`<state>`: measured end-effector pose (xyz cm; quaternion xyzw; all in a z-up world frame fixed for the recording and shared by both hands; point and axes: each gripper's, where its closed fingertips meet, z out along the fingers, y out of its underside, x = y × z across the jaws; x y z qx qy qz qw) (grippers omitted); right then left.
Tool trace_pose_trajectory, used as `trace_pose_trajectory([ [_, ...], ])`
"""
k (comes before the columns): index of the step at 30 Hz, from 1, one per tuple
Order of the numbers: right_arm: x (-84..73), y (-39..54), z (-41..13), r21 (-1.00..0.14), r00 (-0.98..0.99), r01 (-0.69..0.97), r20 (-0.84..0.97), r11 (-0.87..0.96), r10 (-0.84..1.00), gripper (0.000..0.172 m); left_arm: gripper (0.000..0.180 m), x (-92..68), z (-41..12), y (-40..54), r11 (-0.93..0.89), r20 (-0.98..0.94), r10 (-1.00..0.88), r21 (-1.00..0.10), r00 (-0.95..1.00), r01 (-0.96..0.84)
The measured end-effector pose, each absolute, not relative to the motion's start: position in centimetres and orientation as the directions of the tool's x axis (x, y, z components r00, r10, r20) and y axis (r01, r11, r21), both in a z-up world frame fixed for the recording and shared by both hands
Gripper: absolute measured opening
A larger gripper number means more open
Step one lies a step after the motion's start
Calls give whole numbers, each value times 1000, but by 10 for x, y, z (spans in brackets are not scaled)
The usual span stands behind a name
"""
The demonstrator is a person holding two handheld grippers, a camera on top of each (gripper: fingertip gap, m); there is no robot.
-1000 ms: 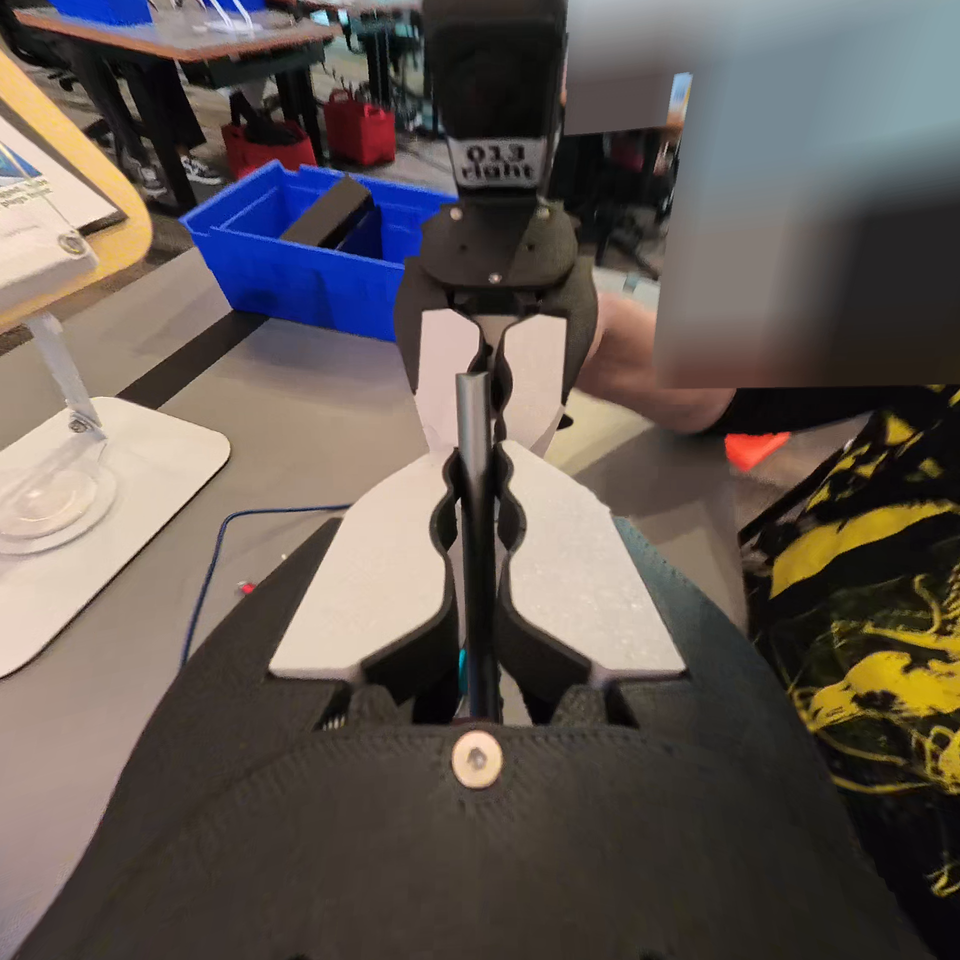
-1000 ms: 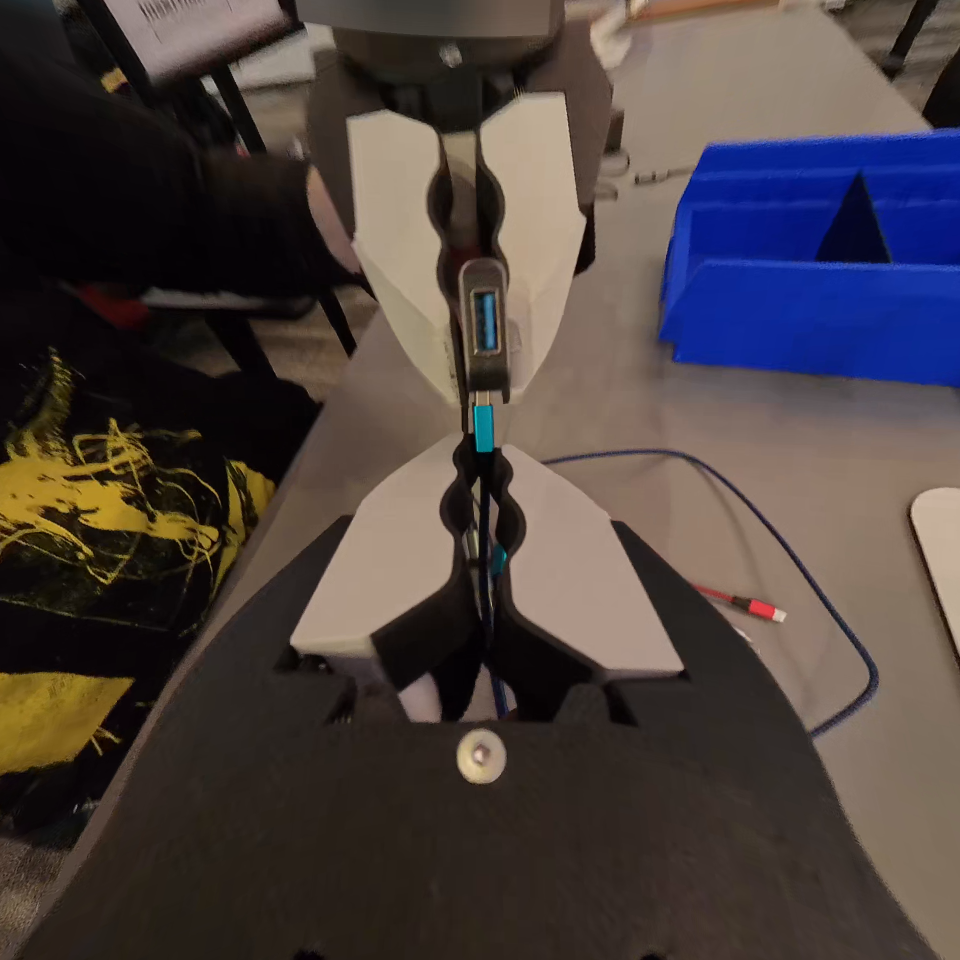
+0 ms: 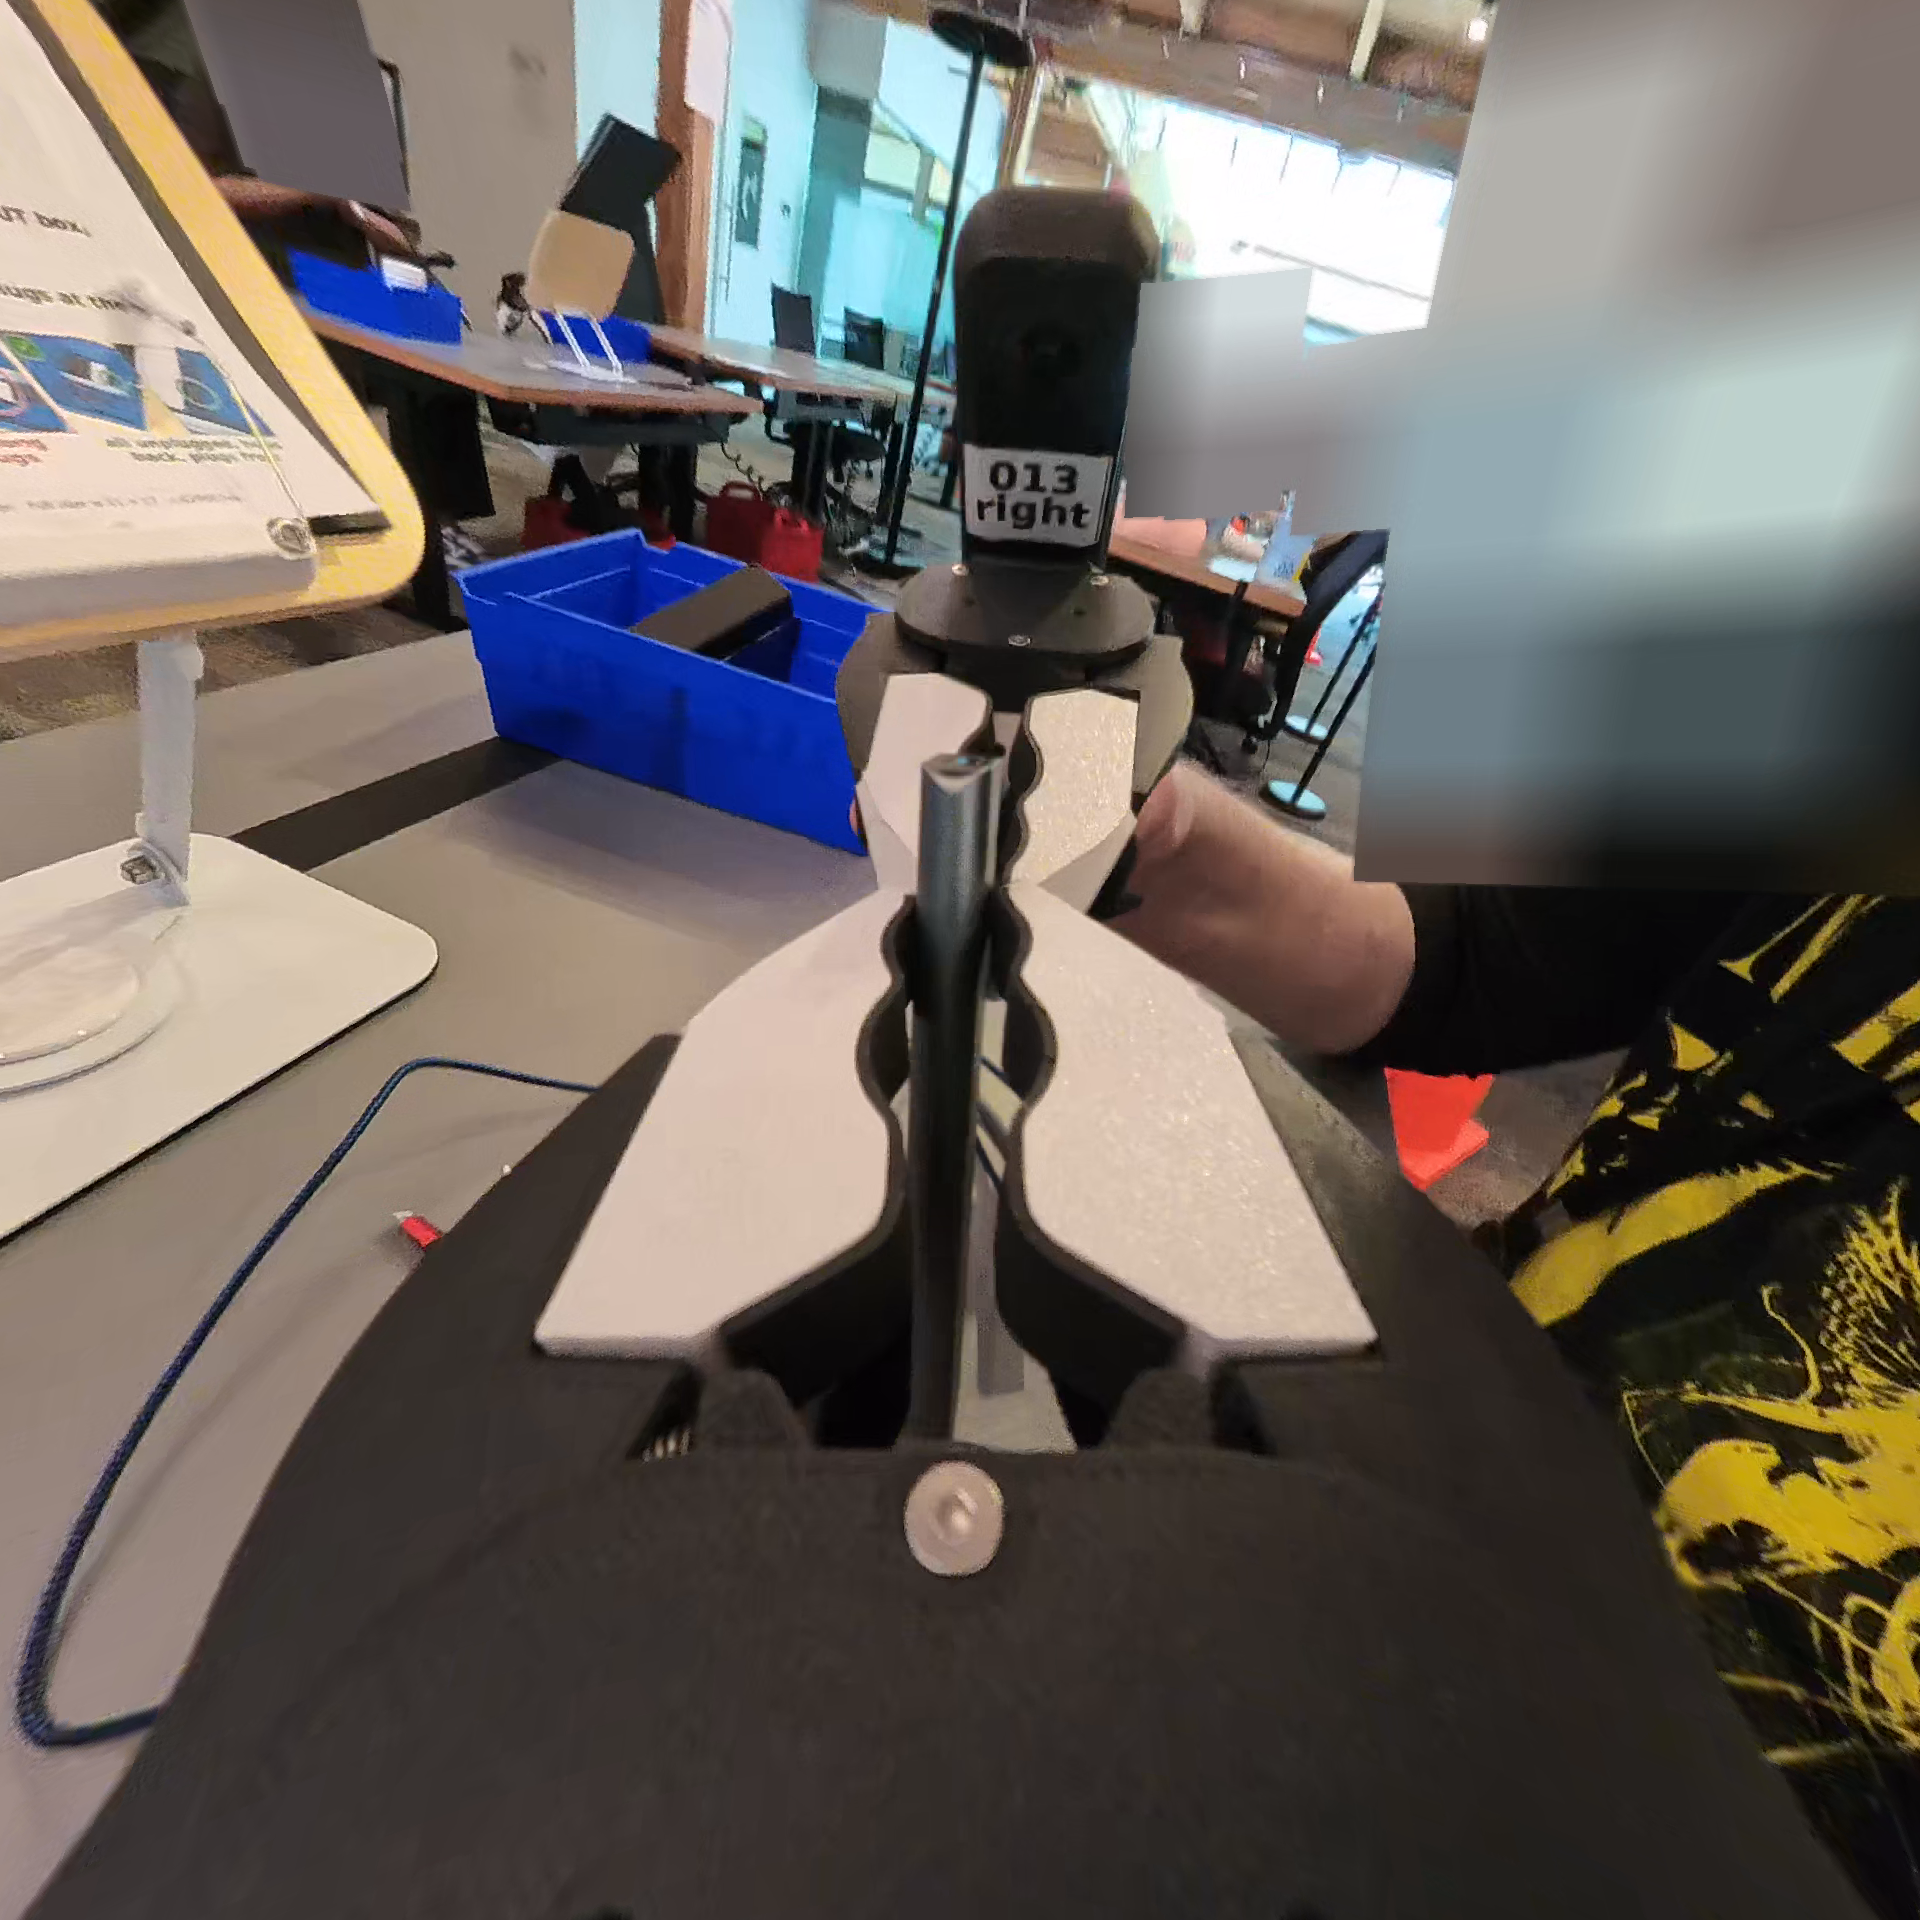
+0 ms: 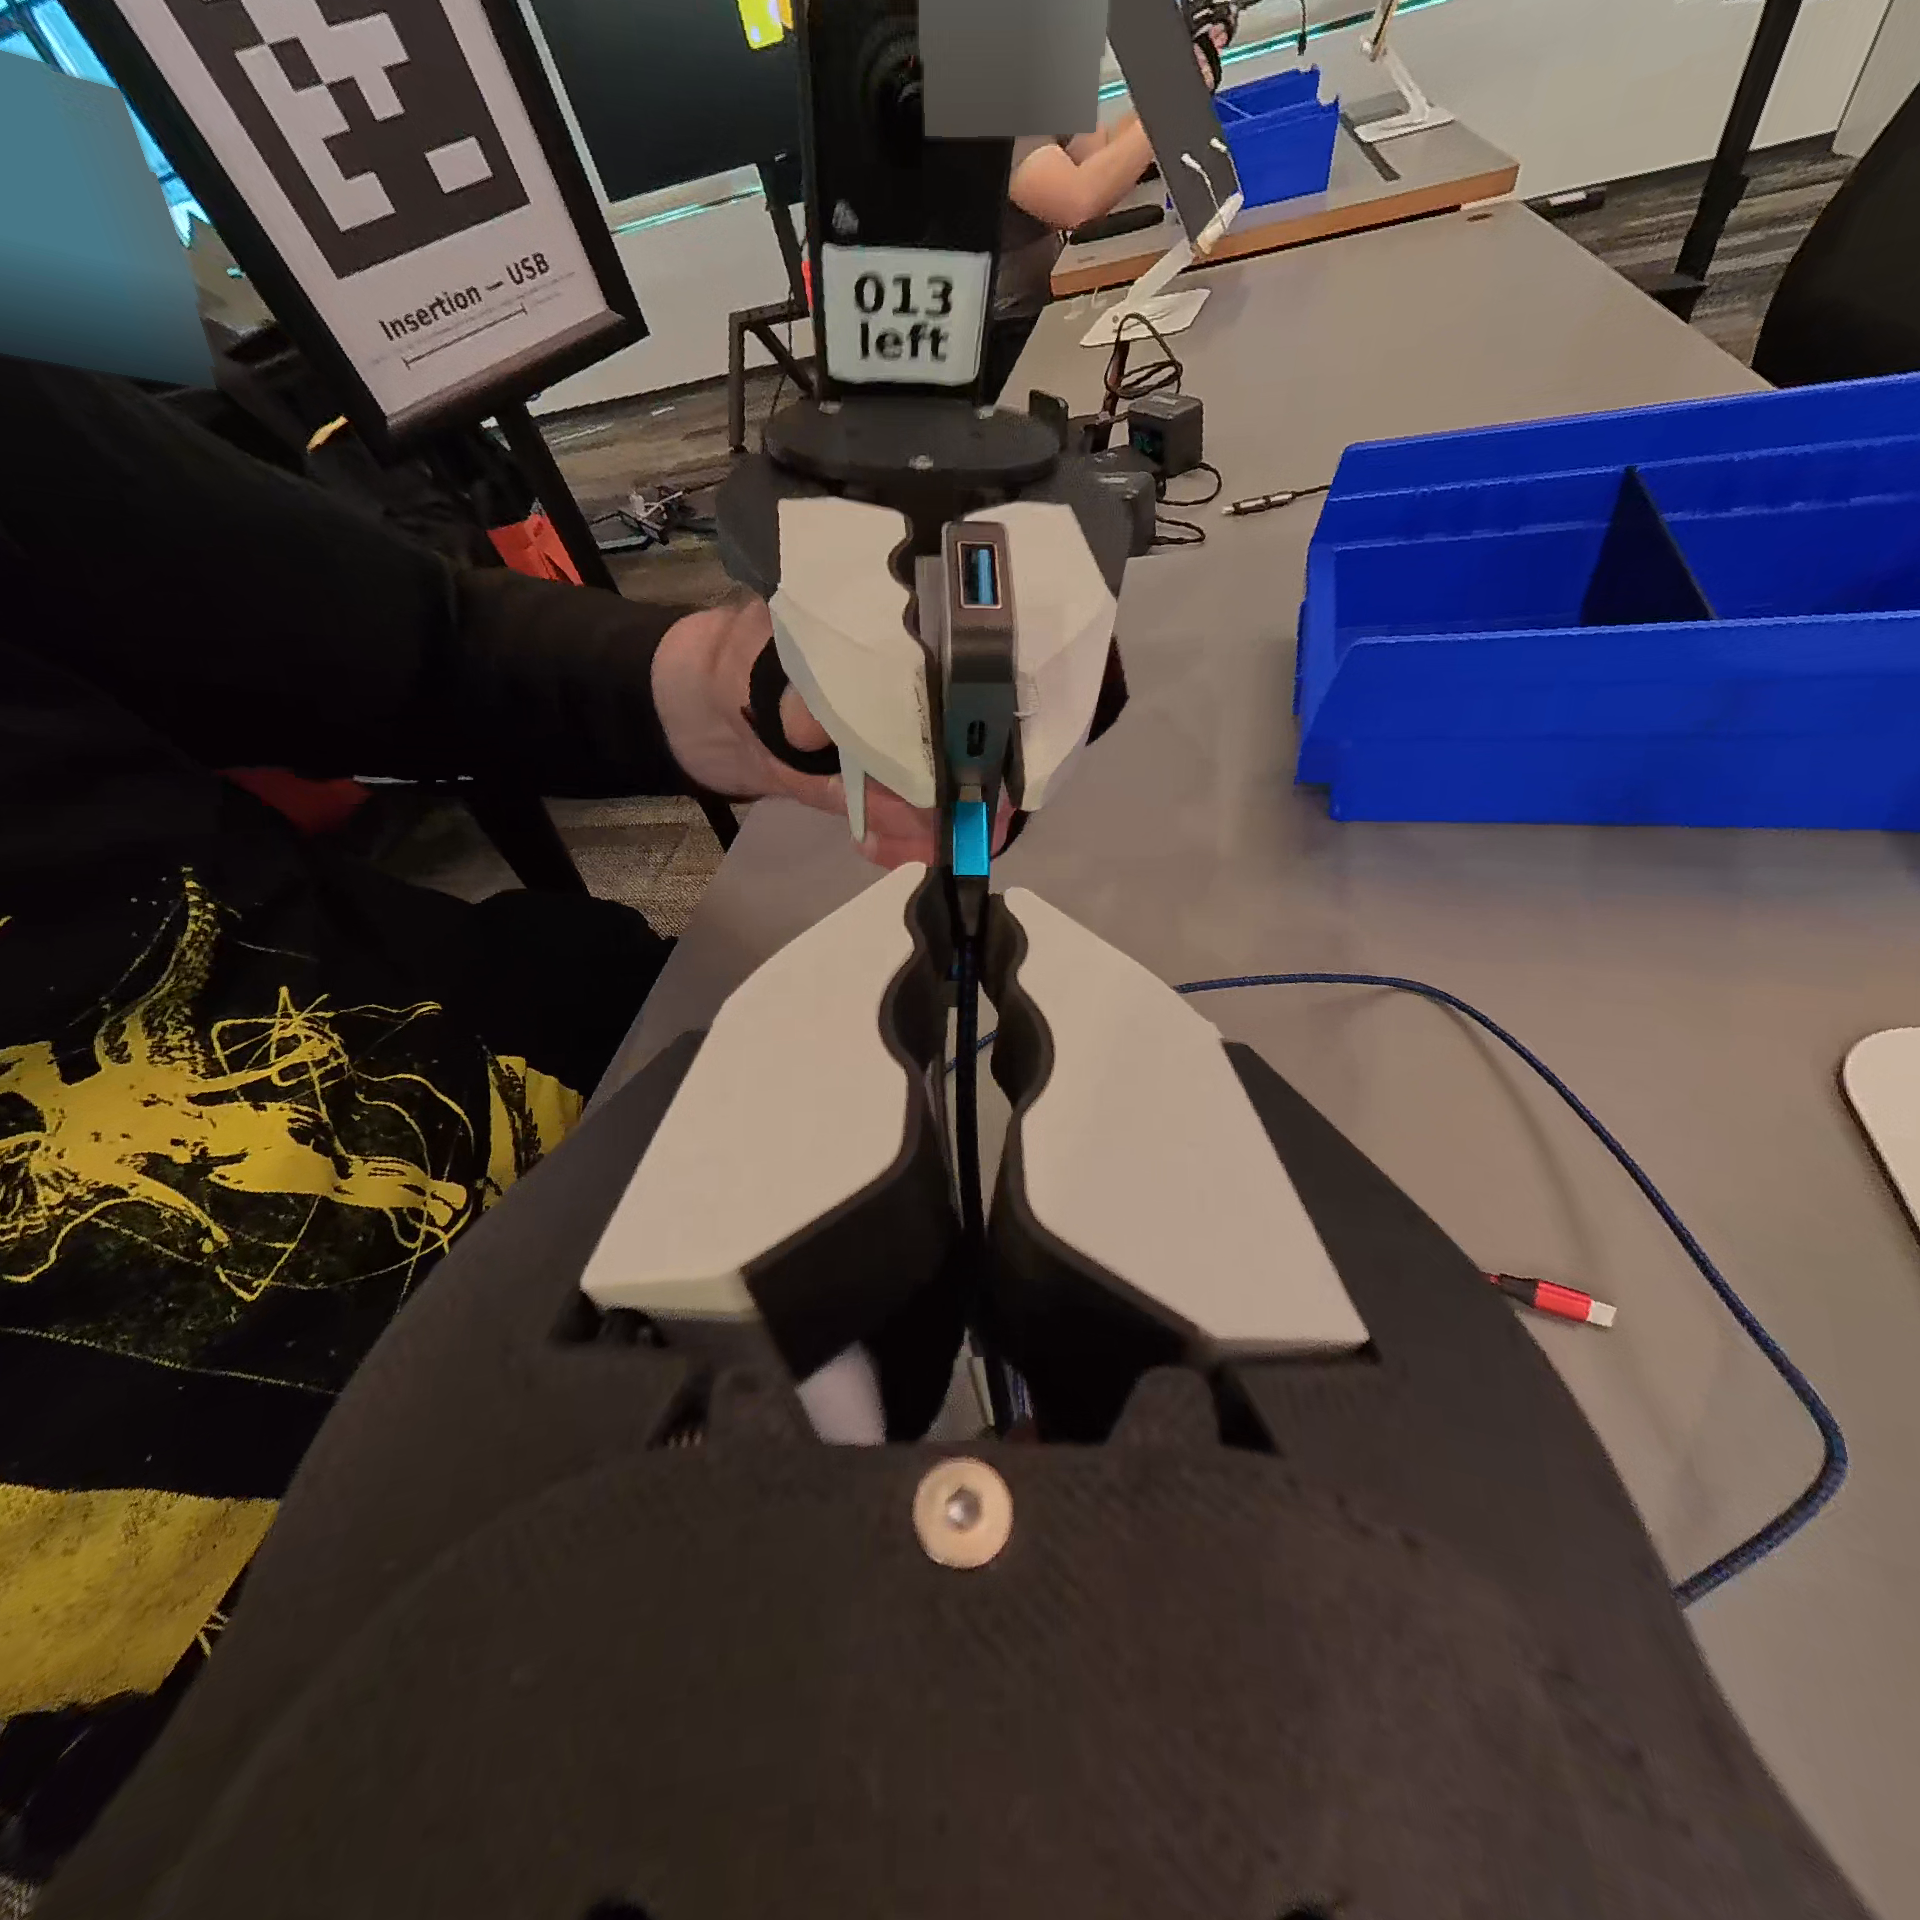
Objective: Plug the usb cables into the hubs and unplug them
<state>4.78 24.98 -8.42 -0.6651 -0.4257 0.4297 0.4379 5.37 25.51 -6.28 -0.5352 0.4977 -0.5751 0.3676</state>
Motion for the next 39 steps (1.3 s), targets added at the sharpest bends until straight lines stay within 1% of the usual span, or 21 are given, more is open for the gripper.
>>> trace_pose_trajectory([
  [3, 49, 248, -81, -949, 260, 200, -190, -245, 947, 6, 29, 44, -68, 259, -231, 254, -957, -959, -138, -164],
  [4, 50, 248, -80, -950, 261, 196, -190, -244, 947, 6, 27, 42, -71, 254, -243, 274, -947, -952, -166, -186],
  [5, 50, 249, -77, -952, 262, 189, -189, -243, 946, 6, 25, 43, -82, 246, -239, 288, -939, -939, -189, -246],
  [6, 49, 249, -75, -953, 260, 183, -189, -241, 947, 6, 25, 45, -97, 242, -215, 281, -943, -923, -178, -319],
  [7, 49, 249, -72, -955, 256, 179, -188, -238, 948, 6, 24, 47, -107, 239, -197, 269, -948, -916, -171, -350],
  [8, 47, 249, -70, -955, 247, 178, -189, -237, 950, 6, 11, 47, -107, 236, -202, 273, -945, -922, -182, -331],
  [12, 44, 256, -73, -947, 289, 187, -200, -260, 936, 7, 11, 43, -109, 243, -254, 300, -945, -923, -128, -288],
  [13, 47, 261, -74, -946, 325, 191, -190, -261, 926, 11, 11, 40, -110, 247, -265, 305, -946, -923, -110, -280],
  [14, 53, 263, -73, -948, 357, 197, -168, -250, 919, 21, 11, 36, -111, 250, -276, 314, -944, -920, -101, -280],
  [16, 70, 265, -72, -941, 413, 235, -129, -243, 901, 25, 11, 26, -113, 257, -294, 325, -943, -916, -74, -274],
  [18, 96, 271, -74, -930, 504, 278, -73, -242, 861, 32, 11, 17, -115, 264, -315, 338, -940, -910, -43, -269],
  [19, 112, 275, -77, -922, 552, 288, -62, -260, 832, 32, 11, 12, -114, 267, -321, 339, -940, -911, -30, -259],
  [22, 156, 280, -106, -865, 656, 301, -118, -401, 746, 29, 11, 1, -115, 272, -348, 361, -932, -906, -14, -240],
  [25, 174, 284, -157, -766, 689, 348, -181, -540, 701, 26, 11, -4, -121, 273, -374, 387, -922, -896, -8, -240],
  [27, 166, 291, -185, -721, 684, 365, -221, -588, 696, 26, 11, -5, -125, 274, -392, 404, -915, -889, -2, -235],
  [29, 153, 302, -211, -679, 676, 387, -251, -624, 693, 29, 11, -5, -127, 275, -412, 424, -906, -883, -6, -227],
  [30, 149, 309, -223, -659, 679, 408, -244, -632, 693, 31, 11, -5, -129, 275, -415, 427, -904, -881, -7, -227],
  [33, 147, 325, -254, -586, 706, 463, -210, -665, 676, 29, 11, -7, -131, 276, -427, 440, -898, -877, -10, -221],
  [36, 141, 327, -264, -576, 695, 457, -244, -678, 676, 26, 11, -7, -134, 276, -435, 449, -893, -873, -16, -219],
  [38, 133, 326, -264, -592, 679, 450, -259, -668, 687, 16, 11, -6, -136, 276, -441, 457, -889, -870, -24, -220],
  [39, 130, 326, -265, -601, 671, 455, -253, -657, 697, 16, 11, -5, -137, 277, -445, 462, -886, -867, -26, -222],
])
